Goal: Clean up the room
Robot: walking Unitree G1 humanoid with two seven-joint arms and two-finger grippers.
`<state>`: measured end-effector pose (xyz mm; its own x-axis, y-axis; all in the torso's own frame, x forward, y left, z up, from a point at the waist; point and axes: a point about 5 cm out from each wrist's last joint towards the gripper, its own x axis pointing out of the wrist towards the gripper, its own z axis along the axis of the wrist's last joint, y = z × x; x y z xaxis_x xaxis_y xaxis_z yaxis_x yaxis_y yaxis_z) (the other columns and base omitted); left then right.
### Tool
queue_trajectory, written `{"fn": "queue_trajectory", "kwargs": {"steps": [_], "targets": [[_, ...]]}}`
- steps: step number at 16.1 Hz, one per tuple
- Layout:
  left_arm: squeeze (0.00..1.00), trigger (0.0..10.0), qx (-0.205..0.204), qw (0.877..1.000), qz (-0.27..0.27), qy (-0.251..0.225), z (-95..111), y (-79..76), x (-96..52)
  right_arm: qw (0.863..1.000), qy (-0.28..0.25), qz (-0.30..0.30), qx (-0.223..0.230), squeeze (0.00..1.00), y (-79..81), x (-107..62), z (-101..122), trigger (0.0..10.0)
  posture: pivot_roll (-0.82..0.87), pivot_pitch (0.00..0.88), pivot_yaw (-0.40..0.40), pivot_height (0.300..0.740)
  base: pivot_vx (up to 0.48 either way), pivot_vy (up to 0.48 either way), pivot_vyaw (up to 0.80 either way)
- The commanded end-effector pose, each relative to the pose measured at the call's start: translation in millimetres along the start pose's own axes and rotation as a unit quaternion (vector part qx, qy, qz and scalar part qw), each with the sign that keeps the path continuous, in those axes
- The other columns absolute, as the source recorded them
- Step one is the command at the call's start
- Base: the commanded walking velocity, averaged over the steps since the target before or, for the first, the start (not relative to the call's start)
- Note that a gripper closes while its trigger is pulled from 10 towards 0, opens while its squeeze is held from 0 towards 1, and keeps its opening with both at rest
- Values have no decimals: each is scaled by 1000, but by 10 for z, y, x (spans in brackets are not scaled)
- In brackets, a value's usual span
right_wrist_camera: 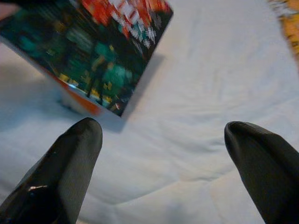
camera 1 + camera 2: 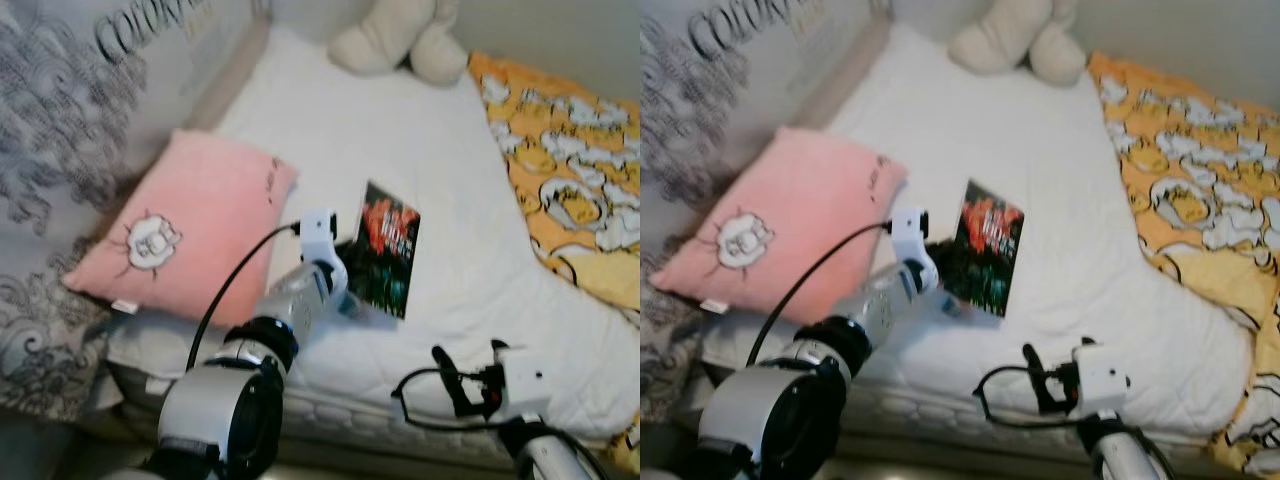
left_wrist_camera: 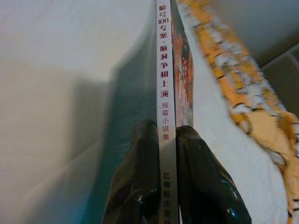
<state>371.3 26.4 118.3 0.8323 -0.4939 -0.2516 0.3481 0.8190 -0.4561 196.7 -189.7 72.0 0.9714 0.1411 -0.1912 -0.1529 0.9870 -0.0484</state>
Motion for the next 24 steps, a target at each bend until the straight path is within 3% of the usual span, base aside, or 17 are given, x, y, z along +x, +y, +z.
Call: {"fn": "queue_trajectory", "kwargs": {"steps": [1,2,4,5,7,9,12,14,18,19,20,22,24], "targets": [[0,10000,-37,998,-26,41,-321,-369,59,1000,10,2,-11,0,-28,-66,17,10000,-225,239,-166,740,0,0,0],[0,10000,-30,998,14,53,-393,-186,14,1000,19,8,-12,0,-5,-120,19,10000,-225,239,-172,740,0,0,0],[0,10000,1,998,44,51,-369,-41,-17,1000,22,10,-12,0,11,-128,23,10000,-222,237,-173,740,0,0,0],[0,10000,64,994,86,32,-227,156,-53,1000,25,12,-11,0,20,-117,32,10000,-202,236,-176,740,0,0,0],[0,10000,113,987,116,16,-103,296,-88,999,28,14,-11,0,26,-102,37,10000,-192,234,-175,740,0,0,0],[0,10000,262,955,139,28,28,475,-149,999,32,20,-8,0,53,-61,50,10000,-174,234,-181,740,0,0,0],[0,10000,310,937,158,33,96,586,-193,999,33,24,-8,0,68,-36,49,10000,-168,234,-182,740,0,0,0],[0,10000,342,928,142,31,110,541,-175,999,36,27,-7,0,80,-32,41,10000,-168,231,-182,740,0,0,0],[0,10000,348,926,145,27,136,501,-156,999,38,27,-8,0,80,-25,43,10000,-177,227,-177,740,0,0,0],[0,10000,362,918,160,24,194,538,-169,999,38,24,-8,0,73,-24,41,10000,-180,221,-171,740,0,0,0],[1000,10000,375,912,169,21,250,569,-181,999,38,23,-8,0,65,-30,36,10000,-181,217,-169,740,0,0,0],[1000,10000,384,908,169,20,301,588,-189,999,39,20,-7,0,63,-28,28,10000,-180,208,-166,740,0,0,0],[1000,10000,415,893,170,11,431,596,-196,999,38,21,-6,0,78,-9,28,10000,-172,191,-160,740,0,0,0]]}}
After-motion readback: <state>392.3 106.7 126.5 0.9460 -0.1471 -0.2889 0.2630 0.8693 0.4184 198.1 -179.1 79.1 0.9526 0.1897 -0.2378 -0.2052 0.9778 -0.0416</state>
